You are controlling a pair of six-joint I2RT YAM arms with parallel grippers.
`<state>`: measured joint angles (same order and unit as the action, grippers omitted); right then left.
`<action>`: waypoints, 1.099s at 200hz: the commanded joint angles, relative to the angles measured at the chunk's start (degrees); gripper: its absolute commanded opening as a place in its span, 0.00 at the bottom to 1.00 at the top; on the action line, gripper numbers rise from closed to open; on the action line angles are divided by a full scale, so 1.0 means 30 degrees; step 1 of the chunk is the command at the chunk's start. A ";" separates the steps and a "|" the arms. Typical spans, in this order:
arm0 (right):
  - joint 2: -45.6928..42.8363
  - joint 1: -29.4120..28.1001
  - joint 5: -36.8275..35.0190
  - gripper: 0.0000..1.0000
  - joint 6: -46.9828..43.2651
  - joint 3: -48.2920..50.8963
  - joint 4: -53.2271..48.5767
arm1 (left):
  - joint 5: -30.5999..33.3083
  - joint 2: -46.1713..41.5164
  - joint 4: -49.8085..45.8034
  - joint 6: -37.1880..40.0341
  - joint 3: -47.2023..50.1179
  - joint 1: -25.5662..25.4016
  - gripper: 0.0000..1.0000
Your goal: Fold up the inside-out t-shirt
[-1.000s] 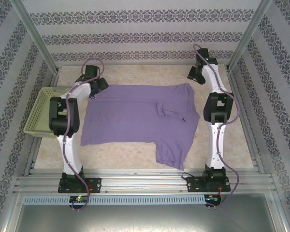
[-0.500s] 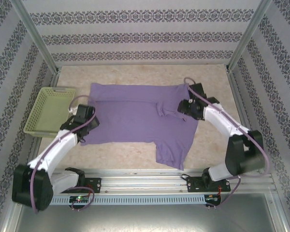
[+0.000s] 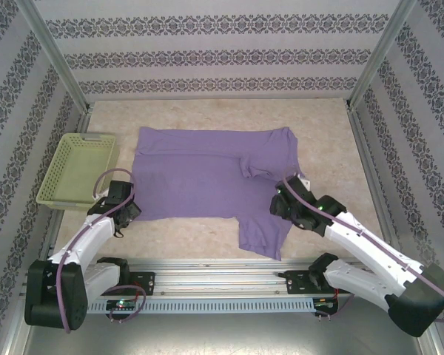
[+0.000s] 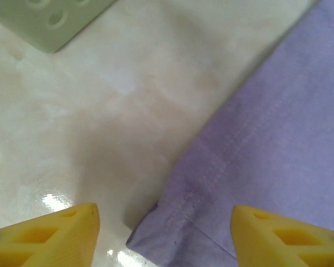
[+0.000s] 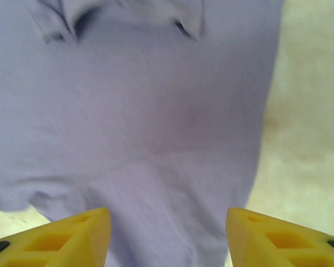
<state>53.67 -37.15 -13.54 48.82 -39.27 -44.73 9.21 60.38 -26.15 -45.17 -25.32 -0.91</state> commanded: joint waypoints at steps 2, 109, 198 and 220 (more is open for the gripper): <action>-0.0202 -0.1832 -0.1434 0.57 0.3713 0.1399 -0.2140 | -0.1754 0.0368 0.1652 -0.0369 0.0373 0.0985 0.60; 0.3609 -0.8073 0.0946 0.49 0.9068 0.2973 -0.1621 | -0.3263 0.2707 0.4633 -0.0517 0.0867 0.1947 0.33; 0.5170 -0.9089 0.1154 0.15 0.9976 0.3533 -0.0235 | -0.3934 0.3270 0.5194 -0.0272 0.0904 0.1972 0.21; 0.5057 -0.9082 0.0717 0.02 1.0009 0.3560 -0.0592 | -0.4318 0.3257 0.5456 -0.0290 0.0955 0.1958 0.15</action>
<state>68.62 -63.92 -9.80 78.02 -30.15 -45.17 4.12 66.54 -20.18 -45.87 -24.18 4.69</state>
